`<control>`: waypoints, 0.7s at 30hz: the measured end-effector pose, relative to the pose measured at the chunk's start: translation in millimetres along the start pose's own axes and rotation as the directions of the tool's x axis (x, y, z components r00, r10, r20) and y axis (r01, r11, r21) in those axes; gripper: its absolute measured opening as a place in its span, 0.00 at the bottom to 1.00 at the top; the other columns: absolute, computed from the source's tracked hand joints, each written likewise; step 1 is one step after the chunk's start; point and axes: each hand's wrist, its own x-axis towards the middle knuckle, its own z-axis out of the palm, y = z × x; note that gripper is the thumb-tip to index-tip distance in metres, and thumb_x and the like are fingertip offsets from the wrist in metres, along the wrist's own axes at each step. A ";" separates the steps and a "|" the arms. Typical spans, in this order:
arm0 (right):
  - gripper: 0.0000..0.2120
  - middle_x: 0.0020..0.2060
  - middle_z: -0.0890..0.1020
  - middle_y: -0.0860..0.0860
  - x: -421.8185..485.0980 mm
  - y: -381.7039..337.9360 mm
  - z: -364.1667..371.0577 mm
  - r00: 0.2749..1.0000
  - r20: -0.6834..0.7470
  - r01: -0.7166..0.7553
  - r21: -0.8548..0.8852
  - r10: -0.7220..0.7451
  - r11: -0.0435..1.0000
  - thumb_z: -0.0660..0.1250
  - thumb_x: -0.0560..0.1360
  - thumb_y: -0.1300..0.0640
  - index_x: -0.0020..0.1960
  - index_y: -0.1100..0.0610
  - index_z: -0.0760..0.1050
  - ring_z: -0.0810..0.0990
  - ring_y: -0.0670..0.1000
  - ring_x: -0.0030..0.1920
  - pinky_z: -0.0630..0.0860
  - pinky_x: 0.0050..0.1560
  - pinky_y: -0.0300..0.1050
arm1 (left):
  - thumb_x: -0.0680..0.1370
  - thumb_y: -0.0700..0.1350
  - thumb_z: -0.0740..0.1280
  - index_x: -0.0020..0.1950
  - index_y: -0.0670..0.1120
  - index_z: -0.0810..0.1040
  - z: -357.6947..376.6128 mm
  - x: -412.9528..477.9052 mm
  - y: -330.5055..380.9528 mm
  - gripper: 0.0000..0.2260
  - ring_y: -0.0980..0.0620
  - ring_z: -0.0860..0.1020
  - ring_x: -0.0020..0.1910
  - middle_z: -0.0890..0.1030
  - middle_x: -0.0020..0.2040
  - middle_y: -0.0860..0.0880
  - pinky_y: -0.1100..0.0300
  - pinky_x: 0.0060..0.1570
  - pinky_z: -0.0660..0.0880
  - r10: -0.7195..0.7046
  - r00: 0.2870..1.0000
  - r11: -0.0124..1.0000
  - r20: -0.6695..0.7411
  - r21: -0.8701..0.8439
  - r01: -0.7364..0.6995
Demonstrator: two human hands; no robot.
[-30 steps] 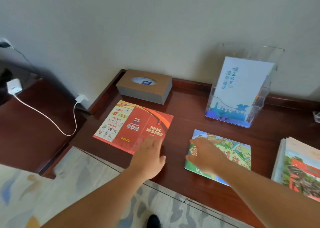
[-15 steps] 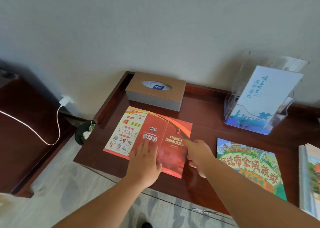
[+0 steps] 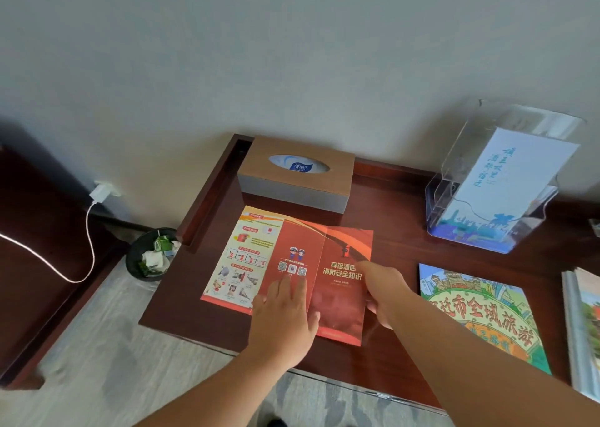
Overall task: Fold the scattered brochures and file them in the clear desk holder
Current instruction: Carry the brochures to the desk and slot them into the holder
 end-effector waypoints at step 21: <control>0.21 0.59 0.81 0.63 -16.7 -11.3 -26.4 0.740 0.651 -0.058 0.314 -0.171 0.948 0.58 0.73 0.65 0.64 0.61 0.75 0.81 0.62 0.57 0.78 0.57 0.61 | 0.80 0.59 0.59 0.66 0.57 0.70 -64.1 32.5 29.4 0.16 0.60 0.79 0.54 0.80 0.57 0.60 0.56 0.54 0.76 -0.116 0.988 0.489 0.101 -0.860 0.145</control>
